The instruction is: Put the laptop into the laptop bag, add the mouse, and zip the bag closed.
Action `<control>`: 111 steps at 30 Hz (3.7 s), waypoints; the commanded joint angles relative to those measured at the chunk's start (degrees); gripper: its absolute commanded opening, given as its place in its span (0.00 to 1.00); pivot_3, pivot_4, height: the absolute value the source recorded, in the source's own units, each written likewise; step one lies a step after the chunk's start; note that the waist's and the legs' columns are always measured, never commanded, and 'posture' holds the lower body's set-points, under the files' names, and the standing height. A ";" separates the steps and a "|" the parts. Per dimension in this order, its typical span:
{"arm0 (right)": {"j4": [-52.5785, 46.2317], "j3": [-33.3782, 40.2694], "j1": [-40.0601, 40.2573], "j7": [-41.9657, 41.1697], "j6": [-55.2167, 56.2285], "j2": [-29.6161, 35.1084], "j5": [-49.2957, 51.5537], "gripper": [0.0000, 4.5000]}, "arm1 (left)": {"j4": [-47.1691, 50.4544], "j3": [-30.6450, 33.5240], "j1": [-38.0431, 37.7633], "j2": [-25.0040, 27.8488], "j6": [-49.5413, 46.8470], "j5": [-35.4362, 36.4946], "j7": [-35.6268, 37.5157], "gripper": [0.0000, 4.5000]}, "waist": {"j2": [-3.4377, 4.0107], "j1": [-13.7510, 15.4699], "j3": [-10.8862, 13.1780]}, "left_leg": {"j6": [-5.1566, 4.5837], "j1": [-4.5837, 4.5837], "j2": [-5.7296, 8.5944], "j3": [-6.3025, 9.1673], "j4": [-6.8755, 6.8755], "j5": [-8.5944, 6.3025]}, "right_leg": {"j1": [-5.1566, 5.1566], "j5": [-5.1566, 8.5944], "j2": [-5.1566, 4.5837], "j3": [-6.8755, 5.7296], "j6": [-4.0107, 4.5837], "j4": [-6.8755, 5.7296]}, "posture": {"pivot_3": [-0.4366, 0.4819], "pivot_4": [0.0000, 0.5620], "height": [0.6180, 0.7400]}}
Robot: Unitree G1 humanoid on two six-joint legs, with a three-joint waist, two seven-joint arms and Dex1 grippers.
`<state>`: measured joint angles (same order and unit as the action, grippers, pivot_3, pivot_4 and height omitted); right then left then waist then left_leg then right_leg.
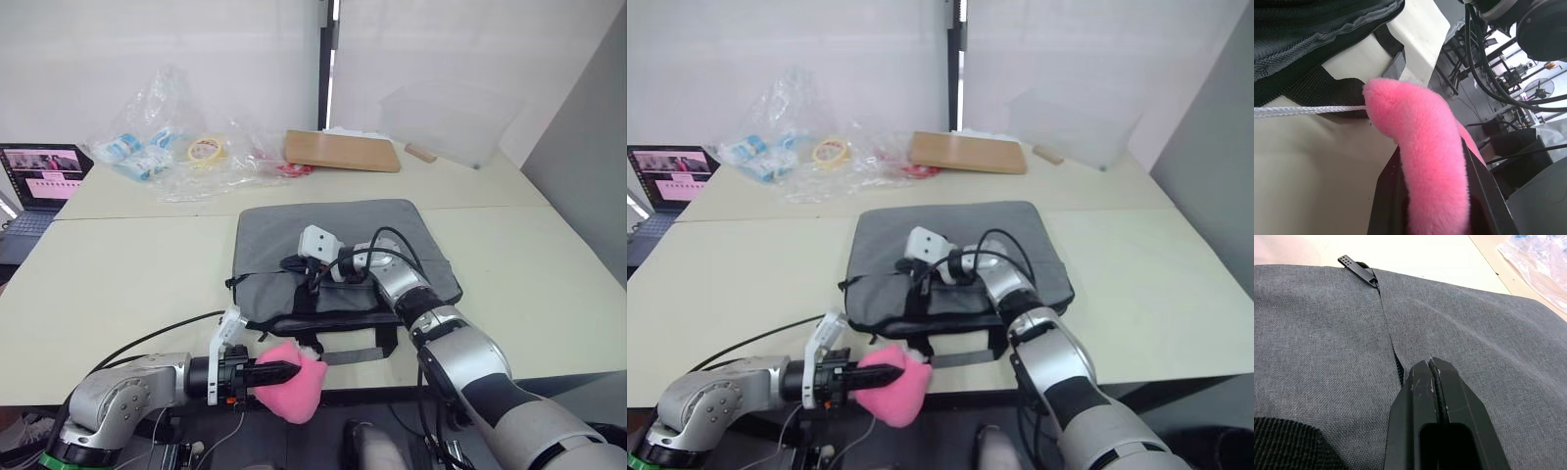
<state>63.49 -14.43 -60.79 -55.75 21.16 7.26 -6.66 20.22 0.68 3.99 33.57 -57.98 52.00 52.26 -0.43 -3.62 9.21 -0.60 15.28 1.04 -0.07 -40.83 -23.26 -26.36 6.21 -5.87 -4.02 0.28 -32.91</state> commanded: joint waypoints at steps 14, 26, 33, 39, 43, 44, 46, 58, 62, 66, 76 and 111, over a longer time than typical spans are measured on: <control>1.11 0.50 0.42 -0.76 -2.48 -0.71 -0.20 0.00 | -2.12 -0.28 1.46 -5.90 2.39 -1.01 -4.35 0.01 | -0.04 0.07 -0.03 | -0.01 0.00 -0.01 0.03 -0.01 0.00 | 0.02 0.00 -0.02 0.01 -0.02 0.02 | 0.48 0.27 1.00; -1.44 3.51 -2.22 -1.13 -4.07 -1.76 1.88 0.00 | -11.05 8.11 3.72 -2.61 10.55 -7.42 -6.54 0.01 | -0.01 -0.27 -0.01 | -0.01 0.09 -0.04 0.05 0.00 0.00 | -0.06 0.00 0.03 -0.04 -0.01 0.04 | 0.48 0.27 1.00; -3.33 4.42 -2.46 -1.74 -4.88 -2.07 2.61 0.00 | -15.91 8.36 6.43 -0.80 14.75 -10.98 -4.26 0.01 | 0.00 -0.32 0.00 | 0.00 0.15 -0.04 0.06 -0.01 0.00 | -0.23 -0.01 0.03 -0.08 -0.01 0.04 | 0.48 0.27 1.00; -4.61 4.40 -1.17 -2.44 -5.10 -1.74 2.59 0.00 | -13.56 7.86 5.04 1.35 11.12 -7.72 -0.01 0.01 | 0.00 -0.42 0.00 | 0.02 0.36 -0.03 0.03 -0.04 0.01 | -0.72 -0.02 0.02 -0.07 0.00 -0.02 | 0.48 0.27 1.00; -3.64 4.45 -0.17 -2.11 -4.36 -0.62 2.05 0.00 | -5.63 9.45 -0.64 4.58 4.53 -1.51 1.25 0.01 | 0.06 -0.73 0.04 | 0.02 0.45 -0.05 0.04 0.01 0.01 | -0.86 -0.01 0.01 -0.09 0.01 0.03 | 0.48 0.27 1.00; -3.64 4.54 -0.05 -2.16 -4.49 -0.52 2.15 0.00 | -4.95 9.90 -1.46 4.89 4.18 -1.07 0.94 0.01 | 0.07 -0.71 0.04 | 0.02 0.48 -0.03 0.06 0.03 0.01 | -0.87 -0.01 0.00 -0.11 0.01 0.10 | 0.48 0.27 1.00; -3.44 4.51 0.32 -2.21 -4.43 -0.23 2.05 0.00 | -3.53 11.55 -3.74 5.22 2.91 0.66 -0.12 0.01 | 0.07 -0.60 0.04 | 0.02 0.49 -0.03 0.07 0.01 0.01 | -0.87 -0.01 0.00 -0.13 0.01 0.11 | 0.48 0.27 1.00; 0.72 2.23 1.30 0.54 -3.72 0.08 -1.25 0.00 | 1.48 14.28 -9.48 -1.40 -5.67 12.73 -11.85 0.01 | 0.04 -0.28 0.02 | 0.02 0.45 0.00 0.07 -0.02 0.01 | -0.73 -0.01 -0.05 -0.08 0.00 0.02 | 0.48 0.27 1.00; 1.43 2.16 1.24 1.05 -3.36 0.19 -1.45 0.00 | 2.18 12.95 -9.37 -4.26 -3.89 12.27 -14.58 0.01 | 0.03 -0.18 0.02 | 0.02 0.48 0.01 0.06 -0.02 0.01 | -0.58 -0.01 -0.08 -0.04 0.00 -0.03 | 0.48 0.27 1.00; 1.74 2.19 1.04 1.13 -3.18 0.36 -1.30 0.00 | 0.39 13.01 -7.64 -6.92 -2.09 11.47 -17.40 0.27 | 0.03 0.11 0.01 | 0.02 0.43 0.02 0.08 -0.03 0.01 | -0.38 -0.01 -0.08 -0.05 0.00 -0.04 | 0.48 0.27 1.00; 1.53 2.33 1.19 0.91 -3.08 0.72 -1.08 0.00 | 0.63 13.98 -9.49 -3.79 -2.15 11.67 -16.78 0.99 | 0.01 0.17 0.00 | 0.02 0.29 0.01 0.10 -0.02 0.01 | -0.25 0.00 -0.07 -0.06 -0.01 -0.03 | 0.48 0.27 1.00; 2.15 1.05 2.29 1.15 -3.26 0.32 -2.16 0.00 | -13.56 -2.53 10.02 12.09 2.75 -7.59 11.59 0.44 | 0.07 -0.24 0.03 | 0.04 0.11 -0.03 0.12 0.09 0.02 | -0.08 0.05 0.03 -0.16 0.00 0.12 | 0.48 0.27 1.00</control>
<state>63.31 -11.97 -60.38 -54.81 19.12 6.97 -6.62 4.71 -3.38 14.43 45.35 -55.16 44.06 64.06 -0.36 -3.86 9.25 -0.55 15.40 1.02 0.05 -40.74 -23.25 -26.44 6.26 -5.86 -4.17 0.27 -32.79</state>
